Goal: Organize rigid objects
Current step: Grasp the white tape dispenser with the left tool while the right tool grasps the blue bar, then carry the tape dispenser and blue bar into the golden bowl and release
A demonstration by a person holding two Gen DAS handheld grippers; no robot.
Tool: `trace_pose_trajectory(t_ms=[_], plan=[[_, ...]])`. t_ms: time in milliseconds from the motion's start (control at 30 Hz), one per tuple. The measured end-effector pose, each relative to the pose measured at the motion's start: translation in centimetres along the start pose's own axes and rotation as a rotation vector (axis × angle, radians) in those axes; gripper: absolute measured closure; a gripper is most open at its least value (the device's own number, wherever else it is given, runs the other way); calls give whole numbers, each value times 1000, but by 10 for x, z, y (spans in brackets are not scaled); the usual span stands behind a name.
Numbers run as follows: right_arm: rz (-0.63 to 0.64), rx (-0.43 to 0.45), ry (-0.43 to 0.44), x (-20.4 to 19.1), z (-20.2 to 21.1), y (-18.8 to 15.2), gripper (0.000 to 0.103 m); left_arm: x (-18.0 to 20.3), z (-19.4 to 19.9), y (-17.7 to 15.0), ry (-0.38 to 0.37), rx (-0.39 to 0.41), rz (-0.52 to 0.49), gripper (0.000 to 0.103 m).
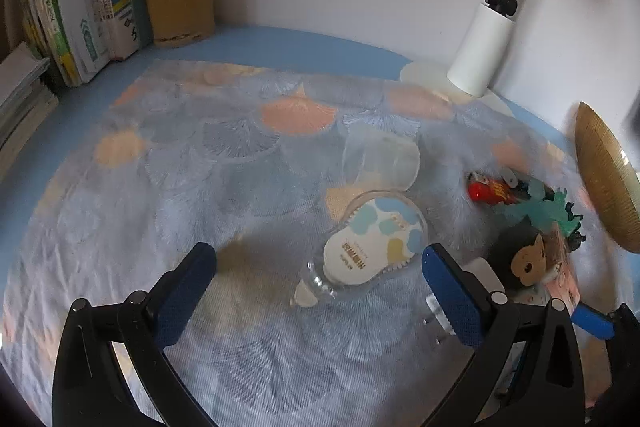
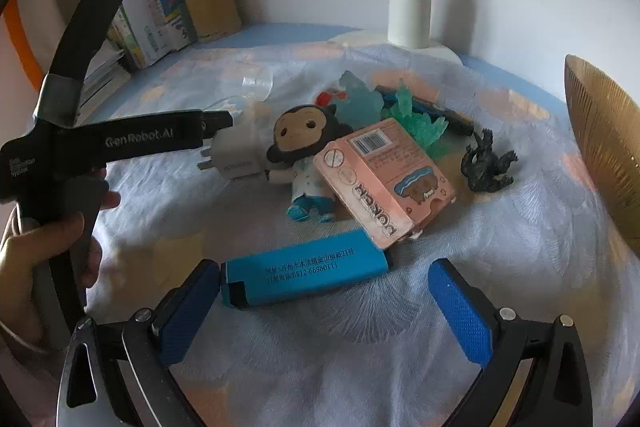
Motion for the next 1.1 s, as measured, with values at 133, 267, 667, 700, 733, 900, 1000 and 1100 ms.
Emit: trace_pose_trajectory(t_ms=[133, 267, 667, 700, 733, 900, 1000, 1100], plan=[[61, -22, -37, -4, -10, 0, 0, 3, -5, 2, 51, -19, -28, 0], [57, -23, -33, -3, -12, 1, 0, 5, -10, 3, 80, -22, -22, 0], [42, 9, -31, -3, -4, 4, 20, 3, -8, 4, 78, -19, -20, 1], [42, 10, -31, -3, -5, 4, 20, 4, -7, 5, 72, -12, -22, 10], [42, 9, -31, -3, -5, 4, 20, 6, -3, 7, 67, 6, -31, 38], [32, 20, 0, -5, -3, 5, 20, 16, 1, 7, 64, 24, -80, 58], [9, 30, 25, -4, 1, 6, 20, 12, 4, 8, 49, 30, -55, 58], [-12, 57, 56, -3, 6, 8, 20, 7, 6, 10, 38, 43, -26, 58]])
Point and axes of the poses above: each gripper's, at about its wrist camera, not at the fingertips, and z roughly against the way its jaws point, x to its right, y to its top, the point moved 9 cm from there along -z, roughly the way its jaws point, and after that the axes turned 7 degrees about x, right-handed, at the moved point
